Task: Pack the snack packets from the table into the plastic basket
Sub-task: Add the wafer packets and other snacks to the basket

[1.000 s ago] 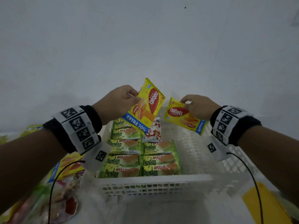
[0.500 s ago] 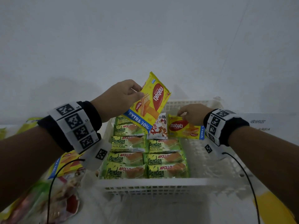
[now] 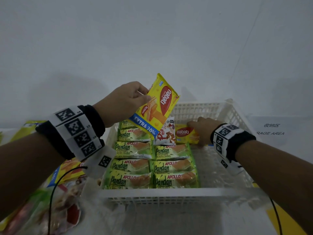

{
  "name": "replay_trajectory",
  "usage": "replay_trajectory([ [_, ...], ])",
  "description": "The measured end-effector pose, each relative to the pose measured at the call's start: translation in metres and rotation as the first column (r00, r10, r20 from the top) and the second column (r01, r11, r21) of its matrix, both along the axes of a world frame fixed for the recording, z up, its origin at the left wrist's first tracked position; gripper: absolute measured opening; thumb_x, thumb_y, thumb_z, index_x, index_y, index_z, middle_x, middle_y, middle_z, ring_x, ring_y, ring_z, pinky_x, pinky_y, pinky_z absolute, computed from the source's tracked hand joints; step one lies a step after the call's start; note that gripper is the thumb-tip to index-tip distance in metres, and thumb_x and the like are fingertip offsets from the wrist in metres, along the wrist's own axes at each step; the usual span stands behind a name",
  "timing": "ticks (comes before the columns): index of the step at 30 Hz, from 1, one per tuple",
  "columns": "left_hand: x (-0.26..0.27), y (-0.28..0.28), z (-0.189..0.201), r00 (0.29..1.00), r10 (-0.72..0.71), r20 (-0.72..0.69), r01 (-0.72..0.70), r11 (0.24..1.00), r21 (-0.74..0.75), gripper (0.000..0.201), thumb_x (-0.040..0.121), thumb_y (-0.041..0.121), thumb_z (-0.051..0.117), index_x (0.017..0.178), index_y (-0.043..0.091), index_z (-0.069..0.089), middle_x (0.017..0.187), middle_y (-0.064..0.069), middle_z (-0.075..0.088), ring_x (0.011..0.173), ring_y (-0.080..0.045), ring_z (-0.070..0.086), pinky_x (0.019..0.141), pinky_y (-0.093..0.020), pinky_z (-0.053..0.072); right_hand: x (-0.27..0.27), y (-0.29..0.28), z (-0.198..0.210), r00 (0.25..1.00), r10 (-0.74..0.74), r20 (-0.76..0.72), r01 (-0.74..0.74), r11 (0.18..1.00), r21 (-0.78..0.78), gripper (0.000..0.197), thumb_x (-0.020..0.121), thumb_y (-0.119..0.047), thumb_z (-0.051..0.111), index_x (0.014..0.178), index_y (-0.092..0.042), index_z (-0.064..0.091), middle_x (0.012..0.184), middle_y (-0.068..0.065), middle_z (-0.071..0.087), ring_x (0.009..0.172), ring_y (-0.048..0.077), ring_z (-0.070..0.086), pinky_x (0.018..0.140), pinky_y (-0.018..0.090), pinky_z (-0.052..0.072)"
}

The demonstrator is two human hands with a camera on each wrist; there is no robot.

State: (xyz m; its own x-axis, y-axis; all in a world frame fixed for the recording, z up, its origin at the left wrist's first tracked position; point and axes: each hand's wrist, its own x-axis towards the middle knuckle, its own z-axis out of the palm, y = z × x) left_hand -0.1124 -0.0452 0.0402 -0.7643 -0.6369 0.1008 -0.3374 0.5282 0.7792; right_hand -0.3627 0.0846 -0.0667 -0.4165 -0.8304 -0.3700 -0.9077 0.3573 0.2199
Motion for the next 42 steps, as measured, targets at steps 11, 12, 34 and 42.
replay_trajectory([
  [11,0.001,0.001,-0.001,1.000,0.000,0.028,0.001,1.000,-0.018,0.021,0.102,0.028,0.059,0.117,0.013,0.062,0.101,-0.002,0.076,0.093,-0.027,0.072,0.090,-0.050,0.057,0.001,0.001,0.027,0.990,-0.017,0.141,0.059,0.953,-0.298,0.045,0.096,-0.041,0.064,0.137,-0.026,0.054,0.129,0.002,0.061,0.109,0.022,0.060,0.088,0.036,0.052],
  [12,0.001,0.001,-0.001,0.999,-0.006,0.034,0.007,0.999,-0.038,0.022,0.102,0.029,0.059,0.118,0.014,0.063,0.102,-0.002,0.076,0.094,-0.027,0.072,0.092,-0.050,0.056,0.003,0.002,0.033,0.987,-0.011,0.162,0.080,0.902,-0.425,0.030,0.100,-0.035,0.057,0.128,-0.025,0.060,0.121,-0.001,0.066,0.102,0.019,0.061,0.085,0.034,0.052],
  [34,0.003,0.010,0.027,0.992,-0.124,0.035,0.128,0.982,-0.140,0.021,0.094,0.024,0.072,0.112,0.016,0.065,0.101,-0.006,0.070,0.081,-0.019,0.075,0.075,-0.040,0.064,0.068,0.003,0.092,0.715,0.504,0.484,0.283,0.424,-0.860,0.034,0.093,-0.039,0.073,0.124,-0.027,0.066,0.106,-0.014,0.069,0.095,0.006,0.066,0.081,0.031,0.058],
  [42,0.006,0.021,0.028,0.939,0.132,-0.317,-0.014,0.937,0.349,0.032,0.094,0.007,0.069,0.115,0.000,0.047,0.101,-0.026,0.072,0.088,-0.031,0.076,0.074,-0.034,0.064,0.076,0.004,0.087,0.841,0.362,0.402,0.205,0.475,-0.856,0.107,0.073,-0.069,0.078,0.156,-0.028,0.024,0.144,-0.002,0.043,0.129,0.012,0.046,0.103,0.031,0.044],
])
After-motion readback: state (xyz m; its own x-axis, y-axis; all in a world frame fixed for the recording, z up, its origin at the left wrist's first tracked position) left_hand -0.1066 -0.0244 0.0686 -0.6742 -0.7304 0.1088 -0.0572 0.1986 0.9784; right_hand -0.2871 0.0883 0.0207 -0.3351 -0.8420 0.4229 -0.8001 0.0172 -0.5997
